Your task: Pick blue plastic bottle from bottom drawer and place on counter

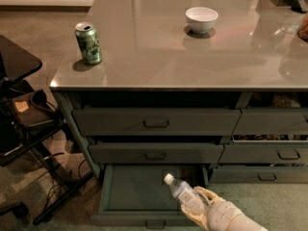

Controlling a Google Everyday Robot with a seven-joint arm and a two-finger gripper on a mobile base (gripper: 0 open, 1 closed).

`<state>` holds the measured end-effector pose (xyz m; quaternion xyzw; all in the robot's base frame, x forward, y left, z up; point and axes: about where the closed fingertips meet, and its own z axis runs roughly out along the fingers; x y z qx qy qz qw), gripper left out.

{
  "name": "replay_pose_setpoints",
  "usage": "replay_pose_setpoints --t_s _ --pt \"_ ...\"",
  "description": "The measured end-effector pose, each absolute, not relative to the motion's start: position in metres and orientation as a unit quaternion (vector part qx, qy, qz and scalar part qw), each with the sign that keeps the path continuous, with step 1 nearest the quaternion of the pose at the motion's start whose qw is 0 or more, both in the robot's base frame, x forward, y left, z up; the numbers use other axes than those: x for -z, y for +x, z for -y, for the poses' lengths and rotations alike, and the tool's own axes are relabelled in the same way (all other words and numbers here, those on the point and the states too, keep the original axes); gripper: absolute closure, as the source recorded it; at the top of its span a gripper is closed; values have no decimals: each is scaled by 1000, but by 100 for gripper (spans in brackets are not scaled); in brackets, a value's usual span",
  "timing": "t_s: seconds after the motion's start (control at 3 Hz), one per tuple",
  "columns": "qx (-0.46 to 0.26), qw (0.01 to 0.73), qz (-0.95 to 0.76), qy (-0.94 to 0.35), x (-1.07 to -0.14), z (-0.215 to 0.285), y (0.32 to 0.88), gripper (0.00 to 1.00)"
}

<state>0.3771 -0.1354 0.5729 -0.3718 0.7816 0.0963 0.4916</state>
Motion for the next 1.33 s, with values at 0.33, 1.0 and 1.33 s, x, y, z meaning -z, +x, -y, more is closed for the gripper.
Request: replay_pose_setpoints --t_s 0.33,1.0,1.33 --pt "-102 495 -775 -380 -587 133 361 100" --pt "-61 484 -730 -479 -733 91 323 100" --pt "-56 481 -723 -493 -762 75 319 100"
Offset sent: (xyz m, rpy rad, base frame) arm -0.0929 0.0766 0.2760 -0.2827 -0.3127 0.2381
